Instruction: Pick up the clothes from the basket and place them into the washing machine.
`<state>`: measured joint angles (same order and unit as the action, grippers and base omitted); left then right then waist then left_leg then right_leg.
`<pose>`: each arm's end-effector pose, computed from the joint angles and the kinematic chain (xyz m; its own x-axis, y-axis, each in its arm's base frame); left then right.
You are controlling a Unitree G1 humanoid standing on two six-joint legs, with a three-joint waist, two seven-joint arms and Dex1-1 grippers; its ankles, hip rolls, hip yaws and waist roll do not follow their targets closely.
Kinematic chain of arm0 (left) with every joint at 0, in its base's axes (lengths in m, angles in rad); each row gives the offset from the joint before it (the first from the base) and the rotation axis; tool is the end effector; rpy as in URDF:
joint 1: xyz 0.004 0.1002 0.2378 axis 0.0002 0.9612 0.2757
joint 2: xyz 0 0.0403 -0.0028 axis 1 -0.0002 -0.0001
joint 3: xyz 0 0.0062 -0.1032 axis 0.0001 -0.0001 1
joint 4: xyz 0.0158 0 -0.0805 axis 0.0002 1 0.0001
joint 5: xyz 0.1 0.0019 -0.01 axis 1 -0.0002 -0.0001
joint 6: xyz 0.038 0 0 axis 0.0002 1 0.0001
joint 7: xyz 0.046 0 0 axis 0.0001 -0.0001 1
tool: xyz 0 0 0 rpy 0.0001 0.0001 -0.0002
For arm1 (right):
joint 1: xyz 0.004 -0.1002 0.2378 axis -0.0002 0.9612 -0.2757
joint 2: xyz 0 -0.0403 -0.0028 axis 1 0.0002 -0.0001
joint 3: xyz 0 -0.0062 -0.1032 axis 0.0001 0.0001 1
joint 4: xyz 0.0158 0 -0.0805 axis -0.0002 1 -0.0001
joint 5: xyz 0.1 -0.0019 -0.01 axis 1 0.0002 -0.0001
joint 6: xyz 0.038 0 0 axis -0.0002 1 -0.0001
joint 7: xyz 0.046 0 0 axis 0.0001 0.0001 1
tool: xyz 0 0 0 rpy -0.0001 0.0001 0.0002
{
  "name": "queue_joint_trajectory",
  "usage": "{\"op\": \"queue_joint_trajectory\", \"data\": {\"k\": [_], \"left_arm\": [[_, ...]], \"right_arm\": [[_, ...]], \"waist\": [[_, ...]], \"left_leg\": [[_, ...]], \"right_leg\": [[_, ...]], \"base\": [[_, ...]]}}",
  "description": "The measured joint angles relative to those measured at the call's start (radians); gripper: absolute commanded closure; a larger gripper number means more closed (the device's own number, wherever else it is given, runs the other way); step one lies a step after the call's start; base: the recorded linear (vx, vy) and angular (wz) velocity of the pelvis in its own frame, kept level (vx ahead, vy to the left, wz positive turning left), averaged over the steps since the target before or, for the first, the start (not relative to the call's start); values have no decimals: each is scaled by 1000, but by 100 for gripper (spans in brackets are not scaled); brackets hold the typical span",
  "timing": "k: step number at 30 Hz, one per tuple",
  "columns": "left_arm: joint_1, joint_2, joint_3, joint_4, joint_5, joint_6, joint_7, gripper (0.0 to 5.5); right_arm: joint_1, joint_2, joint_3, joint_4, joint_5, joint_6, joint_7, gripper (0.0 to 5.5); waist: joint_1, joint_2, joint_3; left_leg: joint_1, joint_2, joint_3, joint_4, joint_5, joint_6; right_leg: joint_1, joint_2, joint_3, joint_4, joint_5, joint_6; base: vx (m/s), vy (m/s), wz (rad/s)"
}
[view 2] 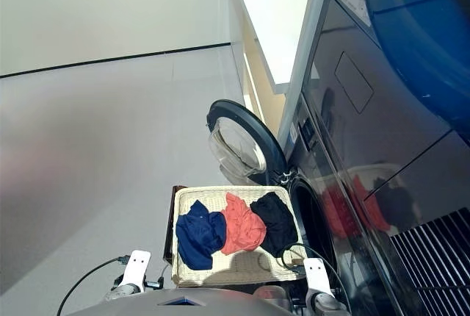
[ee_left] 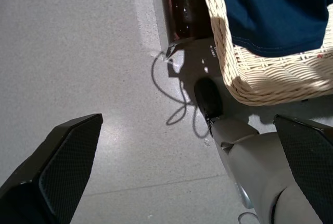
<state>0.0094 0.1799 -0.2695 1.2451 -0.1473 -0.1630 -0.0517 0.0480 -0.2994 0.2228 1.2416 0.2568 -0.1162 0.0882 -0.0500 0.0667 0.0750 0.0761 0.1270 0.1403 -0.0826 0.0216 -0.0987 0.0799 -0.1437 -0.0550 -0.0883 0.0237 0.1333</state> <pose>0.0707 0.1949 -0.1199 0.4418 0.0084 -0.8971 0.1512 0.9850 0.0837 0.0556 -0.2413 -0.1127 0.3798 -0.1223 -0.9169 -0.0101 0.9906 -0.1363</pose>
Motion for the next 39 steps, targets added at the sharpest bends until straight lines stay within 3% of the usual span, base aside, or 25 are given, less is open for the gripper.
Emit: {"op": "queue_joint_trajectory", "data": {"k": [10,16,21,27,30,32,33,37,39], "left_arm": [[-2,-1,2,-3,-3,-3,-4,0],[-1,-11,2,-73,-90,-11,25,0],[23,-4,-42,-395,-228,-31,23,0],[-38,-6,-87,-499,-308,-29,49,0],[-87,11,-139,-586,-322,-28,98,0],[-125,21,-160,-654,-322,-30,136,0],[-157,25,-170,-663,-323,-32,141,0],[-248,29,-196,-700,-324,-33,191,0],[-323,32,-199,-714,-333,-36,222,0]], "right_arm": [[-14,-2,2,-1,-7,-1,-11,0],[-9,-3,4,-63,-5,-10,-35,0],[45,-27,19,-337,9,-31,-41,0],[43,-54,85,-567,81,-34,-38,0],[14,-77,120,-726,108,-37,-50,0],[-1,-97,136,-863,121,-40,-63,0],[-22,-98,135,-901,124,-52,-64,0],[-106,-111,160,-986,132,-49,-103,0],[-173,-115,173,-1052,132,-60,-125,0]], "waist": [[0,0,14],[0,0,24],[-1,6,60],[-9,9,99],[-11,7,157],[-9,1,191],[-13,-4,215],[-19,-27,273],[-29,-39,342]], "left_leg": [[1,-1,0,0,1,1],[0,-2,-2,0,2,3],[-14,-8,-6,0,10,8],[-53,-9,-2,1,24,8],[-96,-10,7,1,42,13],[-144,-10,31,15,49,18],[-151,-12,31,15,55,20],[-209,-11,52,41,58,23],[-249,-15,55,69,65,27]], "right_leg": [[1,-2,-1,0,0,1],[1,-3,-2,0,1,3],[-8,-11,-5,0,7,8],[-46,-13,-11,3,17,7],[-91,-13,-7,4,38,7],[-147,-15,9,18,47,8],[-154,-15,10,20,52,8],[-252,-16,30,93,37,19],[-313,-17,33,150,36,14]], "base": [[0,0,0],[0,0,0],[-52,-2,32],[-119,-9,41],[-144,-20,-16],[-111,-25,-129],[-85,-20,-100],[-116,-33,-143],[-98,-56,-138]]}}
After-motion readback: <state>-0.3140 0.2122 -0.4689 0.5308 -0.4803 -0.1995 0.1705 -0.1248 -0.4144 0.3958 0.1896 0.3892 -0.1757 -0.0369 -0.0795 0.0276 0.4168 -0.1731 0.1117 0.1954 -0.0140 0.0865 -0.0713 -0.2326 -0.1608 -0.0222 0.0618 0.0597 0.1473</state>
